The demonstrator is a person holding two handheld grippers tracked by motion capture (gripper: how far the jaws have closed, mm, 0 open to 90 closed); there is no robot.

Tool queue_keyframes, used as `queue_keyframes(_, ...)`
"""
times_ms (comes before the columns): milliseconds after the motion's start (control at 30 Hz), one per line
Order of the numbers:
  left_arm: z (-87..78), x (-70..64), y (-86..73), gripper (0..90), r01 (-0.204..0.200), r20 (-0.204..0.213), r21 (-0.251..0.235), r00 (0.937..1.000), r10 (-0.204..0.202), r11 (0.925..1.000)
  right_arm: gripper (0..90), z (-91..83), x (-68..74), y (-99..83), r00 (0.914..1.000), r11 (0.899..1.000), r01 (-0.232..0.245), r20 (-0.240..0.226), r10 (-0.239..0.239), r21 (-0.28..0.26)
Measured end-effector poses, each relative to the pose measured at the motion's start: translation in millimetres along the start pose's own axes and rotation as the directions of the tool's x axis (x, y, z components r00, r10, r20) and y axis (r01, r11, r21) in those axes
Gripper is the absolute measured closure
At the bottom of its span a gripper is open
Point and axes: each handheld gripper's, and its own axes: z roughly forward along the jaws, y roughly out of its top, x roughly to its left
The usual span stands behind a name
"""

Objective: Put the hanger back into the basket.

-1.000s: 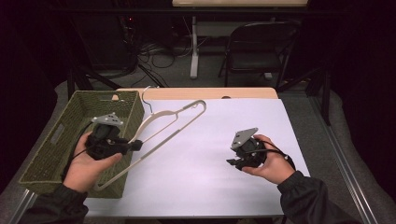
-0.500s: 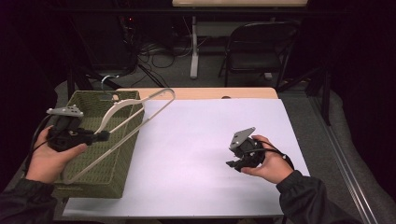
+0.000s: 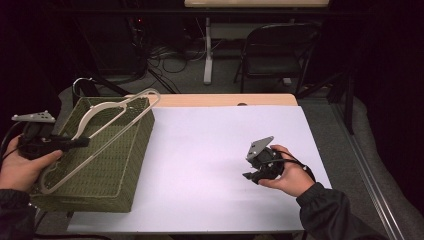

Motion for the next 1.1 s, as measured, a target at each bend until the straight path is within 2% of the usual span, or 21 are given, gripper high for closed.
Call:
queue_keyframes(67, -2.2, 10.3, -6.2, 86.9, 0.012, -0.01, -0.009, 0.9999, -0.012, 0.9999, 48.5, 0.1, 0.2, -1.2, 1.0, 1.0, -0.008, 0.001, 0.008, -0.001)
queue_keyframes(100, -2.2, 10.3, -6.2, 86.9, 0.012, -0.01, -0.009, 0.9999, -0.012, 0.9999, 48.5, 0.1, 0.2, -1.2, 1.0, 1.0, -0.008, 0.001, 0.008, -0.001)
queue_keyframes(200, -2.6, 22.2, -14.9, 86.9, 0.02, -0.022, 0.008, 0.9996, -0.02, 0.9998, 48.6, -0.2, -1.6, -3.3, 1.0, 1.0, -0.009, -0.004, 0.009, 0.008)
queue_keyframes(267, -3.8, 26.9, -18.6, 86.9, 0.029, -0.019, 0.0, 0.9994, -0.029, 0.9996, 48.6, 0.9, -1.2, -4.1, 0.9999, 1.0, -0.014, 0.002, 0.014, -0.003)
queue_keyframes(333, -8.0, 29.6, -19.9, 86.8, 0.025, -0.018, -0.026, 0.9995, -0.026, 0.9994, 48.6, 0.9, -1.6, -5.8, 0.9999, 1.0, -0.012, 0.001, 0.012, -0.003)
queue_keyframes(433, -10.6, 31.4, -19.9, 86.9, 0.02, -0.035, -0.024, 0.9992, -0.021, 0.9995, 48.6, 0.8, -1.6, -6.5, 0.9998, 1.0, -0.018, 0.003, 0.018, 0.0)
queue_keyframes(633, -9.2, 40.2, -21.2, 86.9, 0.029, -0.054, 0.004, 0.9981, -0.029, 0.9996, 48.7, 2.7, -2.0, -6.6, 0.9999, 1.0, -0.016, 0.003, 0.016, 0.0)
queue_keyframes(733, -7.4, 43.8, -20.3, 86.8, 0.023, -0.06, 0.004, 0.9979, -0.023, 0.9997, 48.7, 3.4, -1.2, -5.8, 0.9999, 1.0, -0.011, 0.005, 0.011, 0.003)
queue_keyframes(767, -6.5, 44.3, -19.6, 86.8, 0.018, -0.059, 0.012, 0.9981, -0.018, 0.9998, 48.7, 2.3, -1.4, -5.1, 1.0, 1.0, -0.009, 0.003, 0.009, 0.023)
queue_keyframes(800, -5.4, 45.3, -19.1, 86.8, 0.014, -0.059, 0.027, 0.9982, -0.013, 0.9995, 48.7, 4.8, -1.4, -5.3, 0.9999, 1.0, -0.012, 0.002, 0.012, 0.002)
queue_keyframes(900, -1.7, 47.9, -20.1, 86.8, 0.002, -0.066, 0.047, 0.9978, 0.001, 0.9989, 48.7, 5.4, -1.6, -4.8, 0.9999, 1.0, -0.012, 0.002, 0.012, 0.002)
queue_keyframes(1033, 5.5, 55.3, -28.8, 86.8, 0.02, -0.064, 0.059, 0.9978, -0.016, 0.9981, 48.7, 6.5, -0.4, -3.7, 1.0, 1.0, -0.008, 0.001, 0.008, 0.0)
queue_keyframes(1067, 7.5, 56.3, -31.6, 86.8, 0.025, -0.061, 0.056, 0.9979, -0.022, 0.9981, 48.8, 5.1, -0.8, -3.2, 1.0, 1.0, -0.004, -0.001, 0.004, 0.026)
queue_keyframes(1100, 9.4, 57.8, -34.4, 86.8, 0.026, -0.054, 0.057, 0.9983, -0.023, 0.998, 48.8, 5.1, -0.8, -3.2, 1.0, 1.0, -0.004, -0.001, 0.004, 0.026)
